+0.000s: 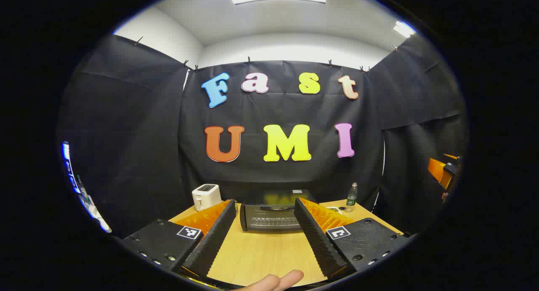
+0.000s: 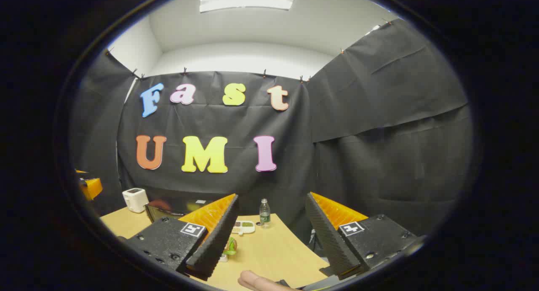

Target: Open the electric oven with the left hand, put the food in, and close the electric oven.

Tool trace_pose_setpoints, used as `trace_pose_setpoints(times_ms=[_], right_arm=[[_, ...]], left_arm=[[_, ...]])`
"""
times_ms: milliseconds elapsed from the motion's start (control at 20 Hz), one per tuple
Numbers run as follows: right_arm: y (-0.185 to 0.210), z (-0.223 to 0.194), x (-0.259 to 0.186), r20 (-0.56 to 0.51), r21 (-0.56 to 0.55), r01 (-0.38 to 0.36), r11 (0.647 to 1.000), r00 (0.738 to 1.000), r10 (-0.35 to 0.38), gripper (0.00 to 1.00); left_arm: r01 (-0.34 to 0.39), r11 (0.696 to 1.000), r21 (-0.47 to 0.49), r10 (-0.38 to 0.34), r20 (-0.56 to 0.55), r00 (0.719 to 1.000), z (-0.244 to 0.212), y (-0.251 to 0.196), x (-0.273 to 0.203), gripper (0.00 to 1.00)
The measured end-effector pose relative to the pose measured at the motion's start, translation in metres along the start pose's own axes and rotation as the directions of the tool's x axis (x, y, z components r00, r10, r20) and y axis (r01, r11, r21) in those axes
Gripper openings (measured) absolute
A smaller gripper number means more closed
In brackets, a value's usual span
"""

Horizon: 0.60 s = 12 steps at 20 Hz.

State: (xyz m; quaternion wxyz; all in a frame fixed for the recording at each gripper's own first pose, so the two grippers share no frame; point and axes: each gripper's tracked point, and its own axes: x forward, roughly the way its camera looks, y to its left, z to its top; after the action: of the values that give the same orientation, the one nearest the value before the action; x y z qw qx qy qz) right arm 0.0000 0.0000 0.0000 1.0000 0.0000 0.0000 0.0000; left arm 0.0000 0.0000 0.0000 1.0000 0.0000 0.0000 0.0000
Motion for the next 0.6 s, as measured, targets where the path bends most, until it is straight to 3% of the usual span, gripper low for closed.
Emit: trace_pose_setpoints(times_ms=[300,600], right_arm=[[0.001,-0.011,0.000,-0.017,0.030,-0.021,0.999,1.000,0.021,0.96],[0.016,-0.016,-0.004,-0.018,0.041,-0.057,0.998,0.998,0.058,0.96]], left_arm=[[0.049,0.997,-0.059,-0.047,0.036,0.998,-0.005,-0.004,-0.007,0.92],[0.044,0.998,-0.038,-0.041,0.070,0.997,-0.003,0.003,-0.014,0.92]])
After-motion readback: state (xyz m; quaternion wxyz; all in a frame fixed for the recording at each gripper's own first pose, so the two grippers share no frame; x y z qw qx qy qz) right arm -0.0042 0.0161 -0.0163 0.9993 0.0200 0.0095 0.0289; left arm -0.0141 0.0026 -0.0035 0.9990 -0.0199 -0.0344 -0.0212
